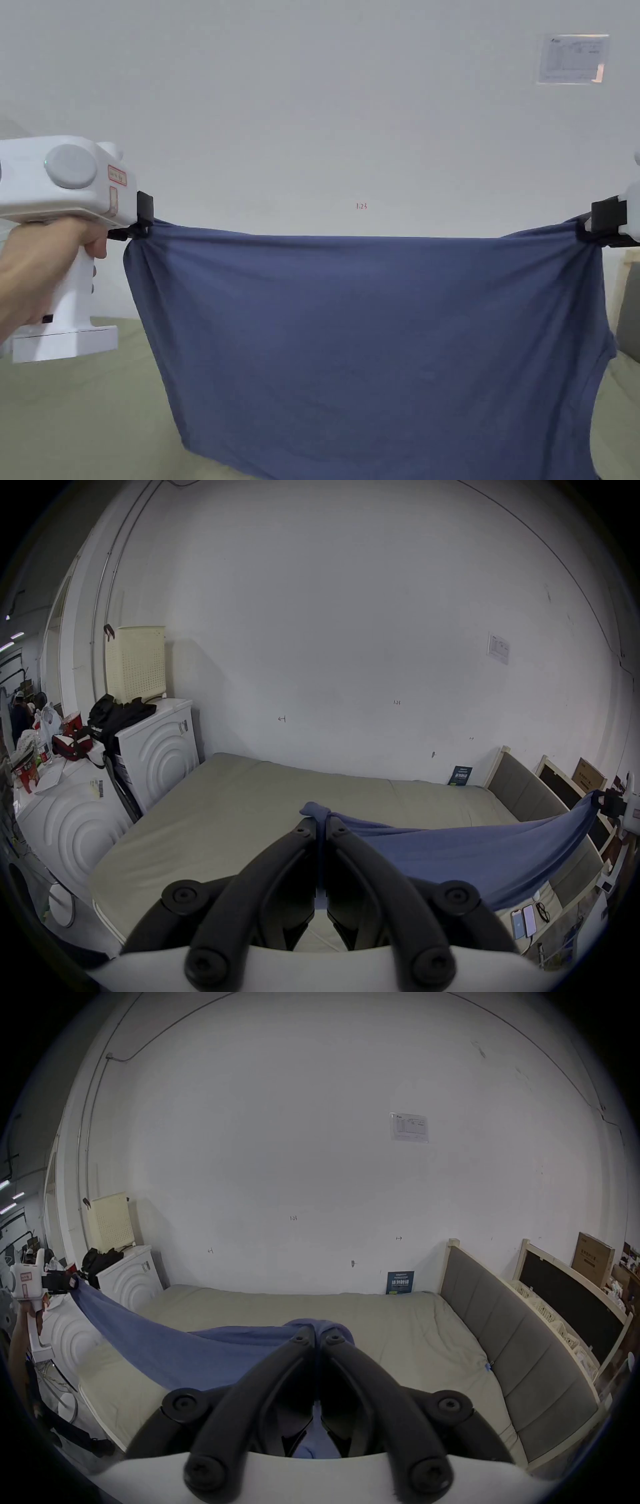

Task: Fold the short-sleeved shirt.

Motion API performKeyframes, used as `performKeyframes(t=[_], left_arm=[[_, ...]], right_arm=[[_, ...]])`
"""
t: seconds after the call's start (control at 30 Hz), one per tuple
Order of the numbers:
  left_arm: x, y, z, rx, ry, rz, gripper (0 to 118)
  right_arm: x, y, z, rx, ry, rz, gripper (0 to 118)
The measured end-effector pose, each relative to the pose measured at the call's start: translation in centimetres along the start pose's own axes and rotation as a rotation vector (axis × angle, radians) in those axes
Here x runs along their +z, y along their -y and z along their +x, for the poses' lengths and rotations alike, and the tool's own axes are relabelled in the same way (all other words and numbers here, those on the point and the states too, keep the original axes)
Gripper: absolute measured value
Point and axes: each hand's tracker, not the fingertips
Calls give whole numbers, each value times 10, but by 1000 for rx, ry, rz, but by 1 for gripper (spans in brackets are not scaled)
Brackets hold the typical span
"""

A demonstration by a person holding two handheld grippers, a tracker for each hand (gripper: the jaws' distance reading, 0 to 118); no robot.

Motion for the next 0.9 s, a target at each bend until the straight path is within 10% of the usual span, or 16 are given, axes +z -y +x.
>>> performKeyframes(t=[0.9], left_arm=[[-96, -62, 40, -45, -70, 14, 2]], right_arm=[[-107, -87, -1, 70, 67, 37, 4]])
